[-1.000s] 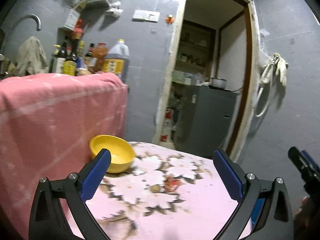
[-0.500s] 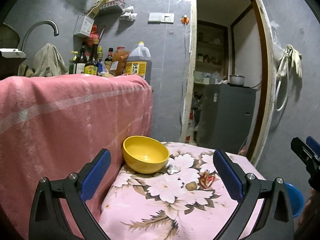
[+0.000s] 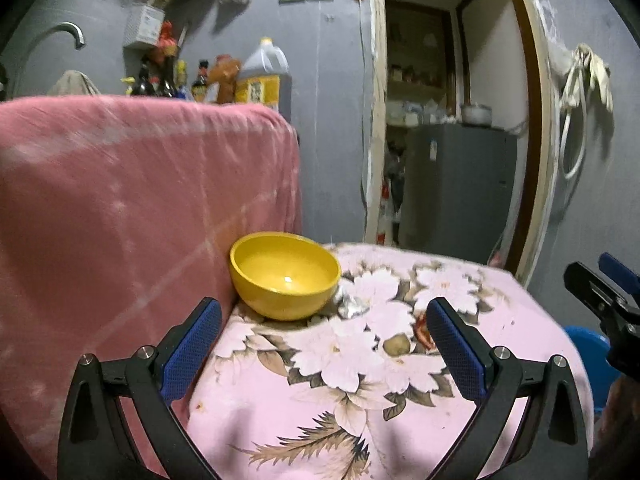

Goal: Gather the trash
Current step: 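Grasp the tan paper lump with left gripper while right gripper grasps red wrapper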

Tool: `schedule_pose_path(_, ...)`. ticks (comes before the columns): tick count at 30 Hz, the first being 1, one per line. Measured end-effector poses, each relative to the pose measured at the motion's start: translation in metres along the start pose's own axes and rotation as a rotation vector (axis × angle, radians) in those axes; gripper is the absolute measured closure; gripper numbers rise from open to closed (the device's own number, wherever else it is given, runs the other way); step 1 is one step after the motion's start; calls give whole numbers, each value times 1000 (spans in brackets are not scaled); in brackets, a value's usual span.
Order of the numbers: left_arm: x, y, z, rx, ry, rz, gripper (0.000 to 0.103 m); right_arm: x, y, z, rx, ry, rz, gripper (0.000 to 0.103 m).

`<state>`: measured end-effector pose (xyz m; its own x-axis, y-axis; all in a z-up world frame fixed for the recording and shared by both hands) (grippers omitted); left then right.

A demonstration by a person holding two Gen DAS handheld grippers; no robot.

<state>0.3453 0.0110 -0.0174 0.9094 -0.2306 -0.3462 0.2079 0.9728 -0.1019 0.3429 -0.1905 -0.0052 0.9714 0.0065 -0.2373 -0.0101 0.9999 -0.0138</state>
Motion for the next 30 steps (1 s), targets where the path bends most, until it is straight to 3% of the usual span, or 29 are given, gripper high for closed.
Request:
schedule_pose_path(7, 34, 15, -17, -4, 103, 30, 3, 55, 15, -27, -10, 166, 47, 0)
schedule_pose_path(19, 68, 43, -37, -98, 235, 37, 4, 137, 64, -79, -89, 509, 156, 0)
schedule_pose_path(23, 76, 45, -41, -113, 274, 24, 8, 151, 74, -91, -97, 568, 177, 11)
schedule_pose_path(26, 83, 42, -44, -127, 304, -10, 13, 154, 77, -97, -93, 589, 190, 27)
schedule_pose_path(30, 95, 32, -47, -152, 348, -77, 28, 153, 73, -98, -80, 596, 198, 43)
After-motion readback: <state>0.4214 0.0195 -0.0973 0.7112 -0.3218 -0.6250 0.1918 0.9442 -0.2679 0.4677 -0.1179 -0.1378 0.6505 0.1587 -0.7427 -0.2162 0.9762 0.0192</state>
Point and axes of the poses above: each gripper's, at about its wrist camera, not at the fingertips, and x roughly the way its jaws point, y to its left, z to its top, the point moved 9 cm from there along x, roughly the way its jaws point, and after that the axes turned 14 degrees about -z, right-handed, at the moved point
